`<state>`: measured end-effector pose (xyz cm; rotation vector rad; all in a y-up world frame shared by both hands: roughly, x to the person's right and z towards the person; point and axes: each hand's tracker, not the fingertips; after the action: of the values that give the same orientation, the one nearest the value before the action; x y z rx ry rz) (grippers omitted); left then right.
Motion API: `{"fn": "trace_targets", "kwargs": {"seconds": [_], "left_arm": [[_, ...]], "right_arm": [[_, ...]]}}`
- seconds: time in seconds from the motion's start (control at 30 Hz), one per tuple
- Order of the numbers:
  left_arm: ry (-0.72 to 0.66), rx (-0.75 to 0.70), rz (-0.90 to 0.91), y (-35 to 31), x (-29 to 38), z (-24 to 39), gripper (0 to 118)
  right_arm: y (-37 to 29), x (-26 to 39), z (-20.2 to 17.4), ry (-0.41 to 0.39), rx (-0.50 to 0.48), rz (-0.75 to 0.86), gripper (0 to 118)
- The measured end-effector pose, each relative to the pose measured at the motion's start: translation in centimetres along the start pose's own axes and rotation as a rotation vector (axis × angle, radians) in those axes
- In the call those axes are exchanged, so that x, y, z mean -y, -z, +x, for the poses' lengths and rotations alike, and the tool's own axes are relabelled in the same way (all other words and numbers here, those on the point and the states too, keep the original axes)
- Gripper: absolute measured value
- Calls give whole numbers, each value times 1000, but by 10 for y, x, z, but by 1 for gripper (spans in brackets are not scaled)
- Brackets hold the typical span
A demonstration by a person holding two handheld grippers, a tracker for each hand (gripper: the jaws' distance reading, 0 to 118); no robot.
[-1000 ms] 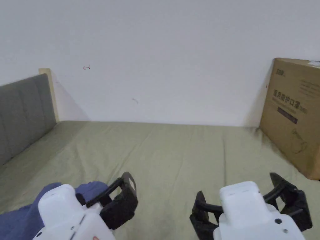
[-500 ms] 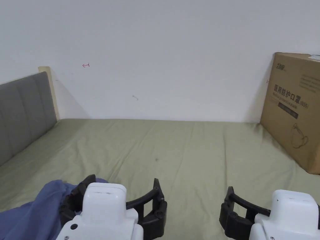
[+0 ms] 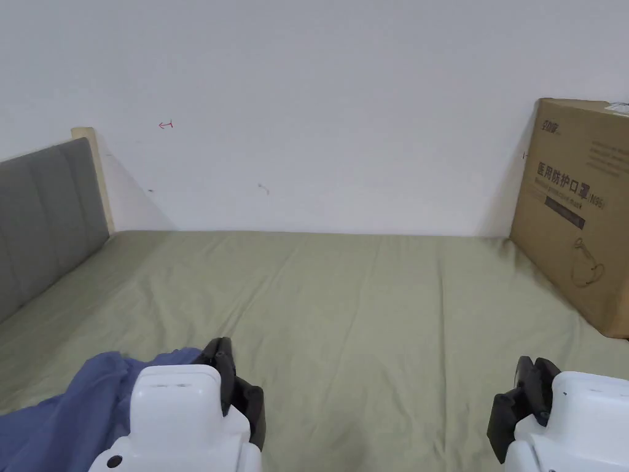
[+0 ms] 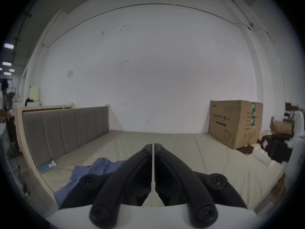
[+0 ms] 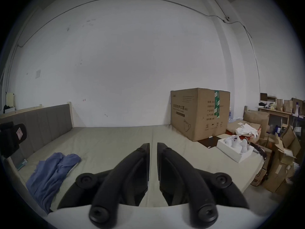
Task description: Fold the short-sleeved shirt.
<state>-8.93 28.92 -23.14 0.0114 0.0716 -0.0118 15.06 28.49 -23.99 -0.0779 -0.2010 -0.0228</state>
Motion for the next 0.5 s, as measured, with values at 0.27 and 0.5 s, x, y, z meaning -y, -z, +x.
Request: {"fn": "trace_targets", "kwargs": {"seconds": [0.27,0.5], "left_arm": [[-61,82,-28,0,1,-1,0],[-77,36,-33,0,2,-10,0]], "right_arm": [[0,1,6,-16,-33,-25,0],[2,0,-1,-32,-52,-37,0]]}}
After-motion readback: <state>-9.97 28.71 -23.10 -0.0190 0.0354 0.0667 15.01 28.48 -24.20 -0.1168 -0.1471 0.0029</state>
